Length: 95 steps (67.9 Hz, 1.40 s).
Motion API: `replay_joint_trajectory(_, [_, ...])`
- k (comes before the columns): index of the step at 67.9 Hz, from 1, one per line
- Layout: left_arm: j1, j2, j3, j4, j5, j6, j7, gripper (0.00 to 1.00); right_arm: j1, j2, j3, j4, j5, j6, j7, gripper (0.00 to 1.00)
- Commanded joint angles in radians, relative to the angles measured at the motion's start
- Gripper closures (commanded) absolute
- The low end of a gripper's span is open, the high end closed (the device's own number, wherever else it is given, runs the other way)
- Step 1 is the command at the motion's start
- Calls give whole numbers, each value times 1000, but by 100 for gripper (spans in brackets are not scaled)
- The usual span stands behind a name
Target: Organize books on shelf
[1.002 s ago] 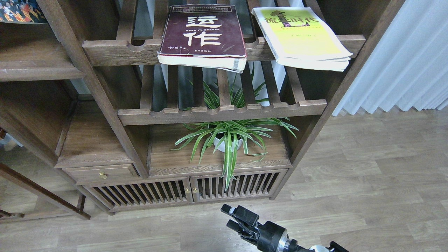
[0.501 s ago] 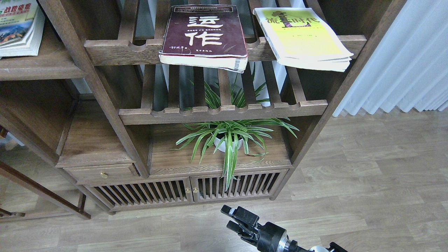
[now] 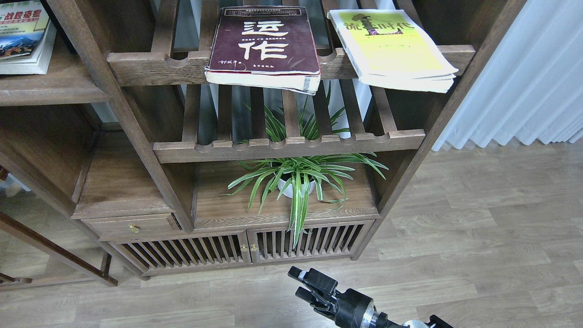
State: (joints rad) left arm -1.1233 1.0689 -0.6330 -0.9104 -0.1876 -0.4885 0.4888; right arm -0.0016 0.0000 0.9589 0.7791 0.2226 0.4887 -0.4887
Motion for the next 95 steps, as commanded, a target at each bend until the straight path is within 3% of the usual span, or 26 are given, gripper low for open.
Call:
replay_joint_trajectory(1, [0, 115, 59, -56, -4, 0, 0, 1, 0, 0, 0, -3, 3, 0, 0, 0])
replay_joint_trajectory(18, [5, 298, 249, -188, -56, 0, 0, 1, 0, 0, -2, -4, 12, 0, 0, 0])
replay_joint_trajectory(42, [5, 399, 470, -304, -107, 0, -4, 1, 0, 0, 0, -6, 12, 0, 0, 0])
replay_joint_trajectory(49, [5, 401, 556, -329, -122, 0, -64, 1, 0, 0, 6, -6, 12, 0, 0, 0])
replay_joint_trajectory(58, [7, 384, 706, -344, -122, 0, -185, 1, 2, 0, 31, 0, 14, 0, 0, 0])
replay_joint_trajectory(59, [7, 378, 739, -346, -122, 0, -217, 1, 3, 0, 37, 3, 14, 0, 0, 0])
replay_joint_trajectory(62, [8, 364, 780, -347, -122, 0, -260, 1, 6, 0, 46, 5, 15, 0, 0, 0])
replay_joint_trajectory(63, [16, 317, 850, -349, -131, 0, -353, 1, 12, 0, 66, 14, 20, 0, 0, 0])
replay_joint_trajectory(67, [63, 281, 897, -354, -176, 0, -432, 0, 14, 0, 86, 47, 20, 0, 0, 0])
replay_joint_trajectory(71, [117, 252, 903, -354, -228, 0, -469, 0, 15, 0, 103, 89, 18, 0, 0, 0])
replay_joint_trajectory(84, [267, 88, 897, -343, -401, 0, -484, 0, 41, 0, 176, 242, 20, -1, 0, 0])
replay_joint_trajectory(95, [375, -61, 825, -314, -415, 0, -492, 0, 58, 0, 265, 357, 20, -67, 0, 1])
